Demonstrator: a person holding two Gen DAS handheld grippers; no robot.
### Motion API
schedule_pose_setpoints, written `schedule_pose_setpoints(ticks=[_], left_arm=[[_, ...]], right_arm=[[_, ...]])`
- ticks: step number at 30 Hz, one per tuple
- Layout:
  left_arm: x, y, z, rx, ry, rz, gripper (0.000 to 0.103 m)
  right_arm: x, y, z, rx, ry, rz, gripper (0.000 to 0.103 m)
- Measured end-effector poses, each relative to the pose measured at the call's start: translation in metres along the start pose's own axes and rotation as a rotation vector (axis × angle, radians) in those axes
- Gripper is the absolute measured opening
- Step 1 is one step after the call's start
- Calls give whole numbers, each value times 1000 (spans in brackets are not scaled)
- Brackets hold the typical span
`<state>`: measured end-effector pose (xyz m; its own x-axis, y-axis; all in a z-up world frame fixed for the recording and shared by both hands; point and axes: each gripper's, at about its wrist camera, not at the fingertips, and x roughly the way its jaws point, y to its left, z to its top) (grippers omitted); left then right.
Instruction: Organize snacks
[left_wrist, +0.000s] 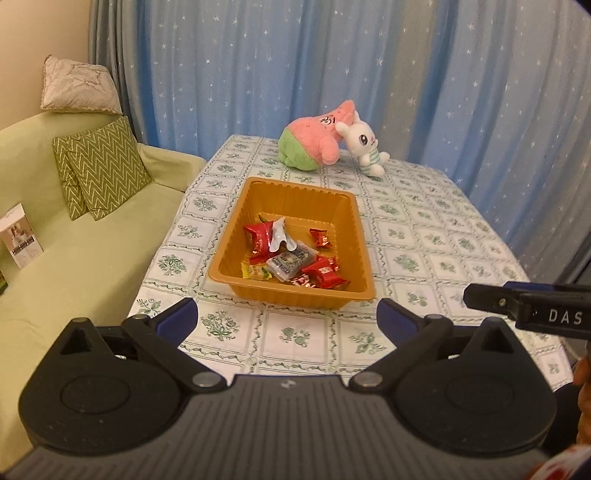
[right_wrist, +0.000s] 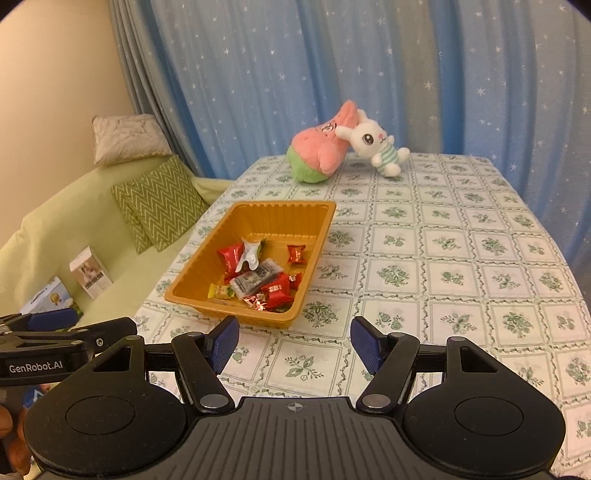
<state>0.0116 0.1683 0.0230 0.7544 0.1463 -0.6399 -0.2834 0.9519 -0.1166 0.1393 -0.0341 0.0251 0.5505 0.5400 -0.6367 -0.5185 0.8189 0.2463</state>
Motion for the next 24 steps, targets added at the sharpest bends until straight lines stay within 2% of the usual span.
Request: schedule_pose_setpoints(ticks=[5,10,24], left_arm=[[-15,-6,-4,-12,-6,-23,103],[-24,-15,-8,1,-11,10,103],[-50,-32,-17,35,-32,36,103]], right_arm=[[-17,0,-5,3,-14,-6,67],[-30,3,-12,-5,-23,-11,67],[-62,5,-29,-21,-53,-31,67]])
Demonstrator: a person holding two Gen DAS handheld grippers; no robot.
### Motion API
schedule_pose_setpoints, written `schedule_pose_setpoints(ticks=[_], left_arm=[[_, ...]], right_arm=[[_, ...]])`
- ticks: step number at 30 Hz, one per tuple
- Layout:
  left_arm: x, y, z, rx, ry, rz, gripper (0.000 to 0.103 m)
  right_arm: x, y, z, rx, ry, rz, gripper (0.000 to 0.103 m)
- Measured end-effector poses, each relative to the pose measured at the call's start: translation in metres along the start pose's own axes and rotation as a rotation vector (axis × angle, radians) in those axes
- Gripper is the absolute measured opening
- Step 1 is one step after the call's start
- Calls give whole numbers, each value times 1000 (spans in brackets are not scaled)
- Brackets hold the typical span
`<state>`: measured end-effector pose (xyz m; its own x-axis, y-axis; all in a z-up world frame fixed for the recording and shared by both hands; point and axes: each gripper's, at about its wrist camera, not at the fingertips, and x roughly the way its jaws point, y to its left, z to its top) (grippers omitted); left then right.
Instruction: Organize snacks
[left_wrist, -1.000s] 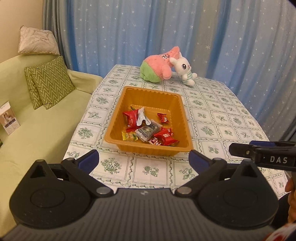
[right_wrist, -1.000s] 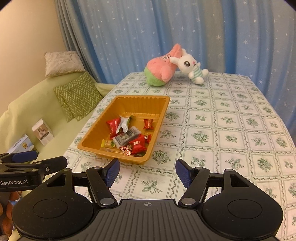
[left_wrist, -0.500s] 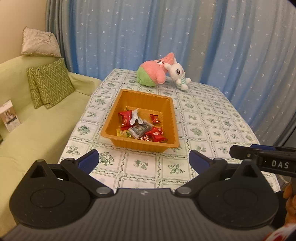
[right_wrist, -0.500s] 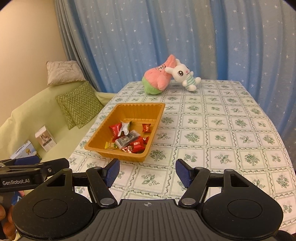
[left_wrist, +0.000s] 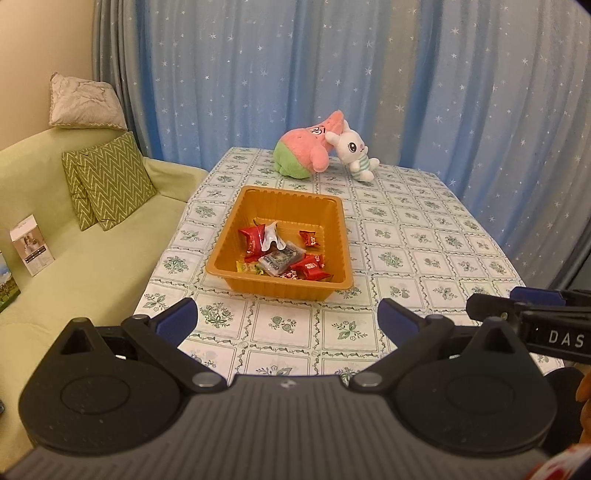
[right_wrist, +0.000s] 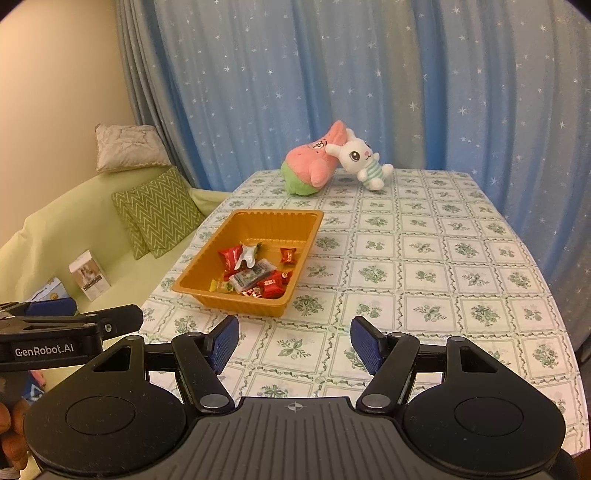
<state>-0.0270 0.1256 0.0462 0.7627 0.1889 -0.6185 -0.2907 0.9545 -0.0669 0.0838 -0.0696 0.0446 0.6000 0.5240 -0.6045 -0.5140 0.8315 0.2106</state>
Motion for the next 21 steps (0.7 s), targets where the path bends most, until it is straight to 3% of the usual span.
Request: schedule_pose_setpoints(ticks=[21], left_arm=[[-9,-6,-4,-13,1,4,103]], right_arm=[[-12,-3,-2,9,-5,-6,67]])
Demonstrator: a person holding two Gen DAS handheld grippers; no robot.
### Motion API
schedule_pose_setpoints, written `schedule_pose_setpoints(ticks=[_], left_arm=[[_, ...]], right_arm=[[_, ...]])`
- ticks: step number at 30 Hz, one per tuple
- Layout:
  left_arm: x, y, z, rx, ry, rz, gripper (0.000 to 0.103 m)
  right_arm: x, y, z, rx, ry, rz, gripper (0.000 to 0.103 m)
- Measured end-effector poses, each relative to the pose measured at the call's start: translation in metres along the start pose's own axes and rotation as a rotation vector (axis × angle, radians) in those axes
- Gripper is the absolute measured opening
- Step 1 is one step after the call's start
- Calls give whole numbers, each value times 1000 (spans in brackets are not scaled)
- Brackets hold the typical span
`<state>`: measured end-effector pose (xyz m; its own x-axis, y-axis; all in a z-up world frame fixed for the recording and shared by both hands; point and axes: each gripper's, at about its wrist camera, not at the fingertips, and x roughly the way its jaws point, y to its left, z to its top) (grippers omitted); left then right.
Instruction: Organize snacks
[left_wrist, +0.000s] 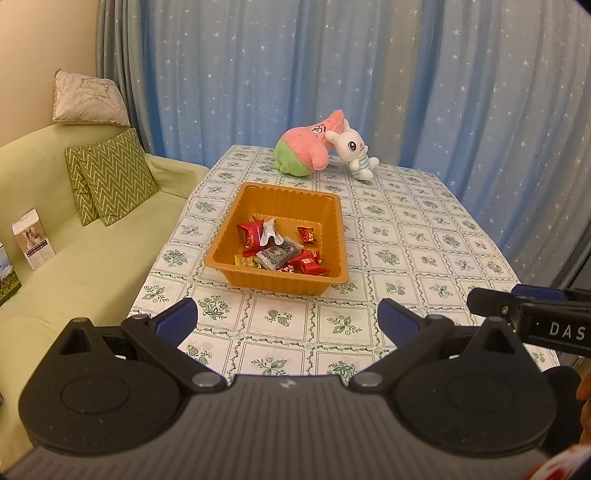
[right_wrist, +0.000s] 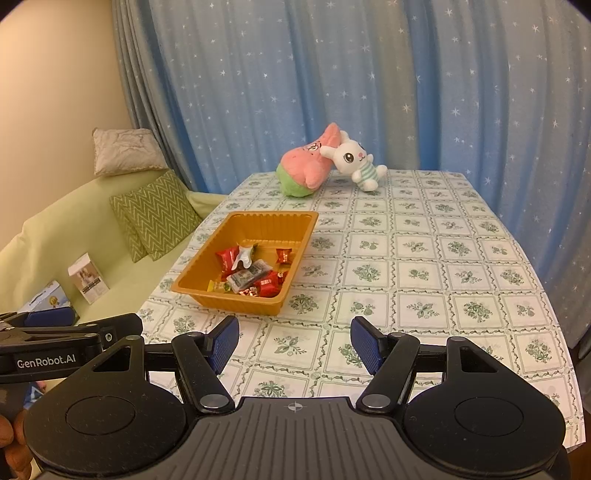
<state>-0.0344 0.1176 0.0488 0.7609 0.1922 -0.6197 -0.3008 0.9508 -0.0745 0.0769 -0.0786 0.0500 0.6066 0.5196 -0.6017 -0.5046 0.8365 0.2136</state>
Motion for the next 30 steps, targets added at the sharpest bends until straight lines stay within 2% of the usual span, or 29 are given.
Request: schedule_pose_setpoints(ticks=[30], left_arm=[[0,0,-3,-1,2,0,103]], right_arm=[[3,-3,-4,-5,9,1,67]])
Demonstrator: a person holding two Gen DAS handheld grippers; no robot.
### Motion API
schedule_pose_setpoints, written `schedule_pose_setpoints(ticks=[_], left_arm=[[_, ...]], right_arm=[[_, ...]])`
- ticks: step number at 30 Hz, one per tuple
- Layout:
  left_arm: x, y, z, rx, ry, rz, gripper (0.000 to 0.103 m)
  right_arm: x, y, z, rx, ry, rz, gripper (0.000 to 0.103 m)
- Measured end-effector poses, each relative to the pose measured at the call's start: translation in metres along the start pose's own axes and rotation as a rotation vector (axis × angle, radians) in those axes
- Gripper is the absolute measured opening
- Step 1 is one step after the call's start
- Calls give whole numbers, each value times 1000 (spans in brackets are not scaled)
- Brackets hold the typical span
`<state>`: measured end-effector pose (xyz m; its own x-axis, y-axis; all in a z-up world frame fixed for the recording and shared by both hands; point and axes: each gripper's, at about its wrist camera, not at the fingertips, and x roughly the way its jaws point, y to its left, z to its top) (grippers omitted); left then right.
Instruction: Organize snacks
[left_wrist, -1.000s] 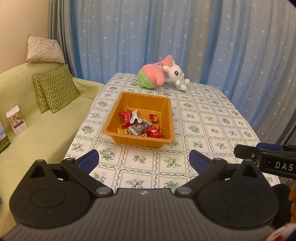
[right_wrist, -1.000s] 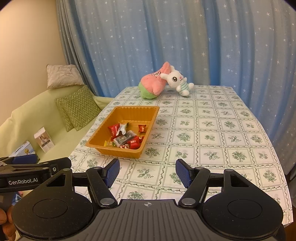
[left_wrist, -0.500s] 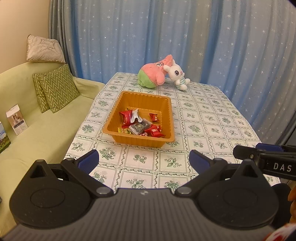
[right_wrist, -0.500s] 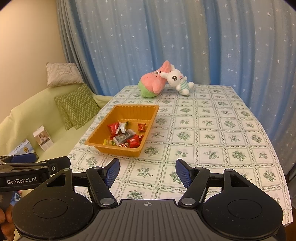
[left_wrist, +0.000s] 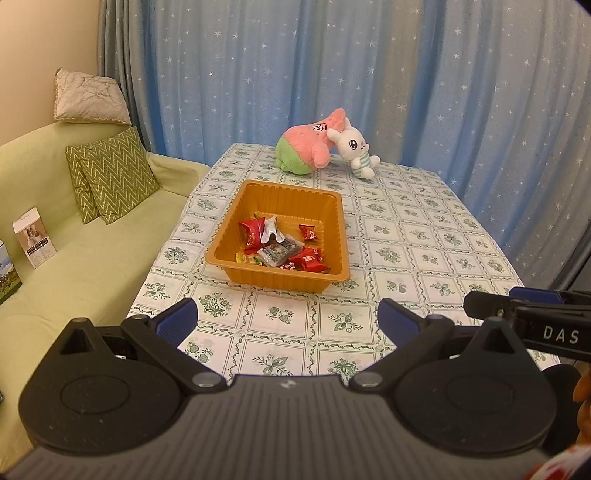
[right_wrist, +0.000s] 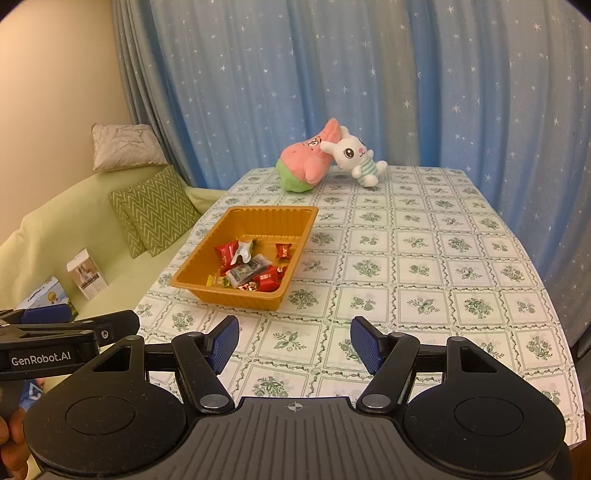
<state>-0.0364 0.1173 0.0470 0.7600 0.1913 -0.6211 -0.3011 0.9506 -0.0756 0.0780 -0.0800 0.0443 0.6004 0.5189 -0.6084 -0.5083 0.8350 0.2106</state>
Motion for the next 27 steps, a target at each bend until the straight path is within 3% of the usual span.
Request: schedule_pose_setpoints(ticks=[27], left_arm=[[0,0,-5,-3,1,-1,103]], right_arm=[[1,-3,-3,3,1,-1,67]])
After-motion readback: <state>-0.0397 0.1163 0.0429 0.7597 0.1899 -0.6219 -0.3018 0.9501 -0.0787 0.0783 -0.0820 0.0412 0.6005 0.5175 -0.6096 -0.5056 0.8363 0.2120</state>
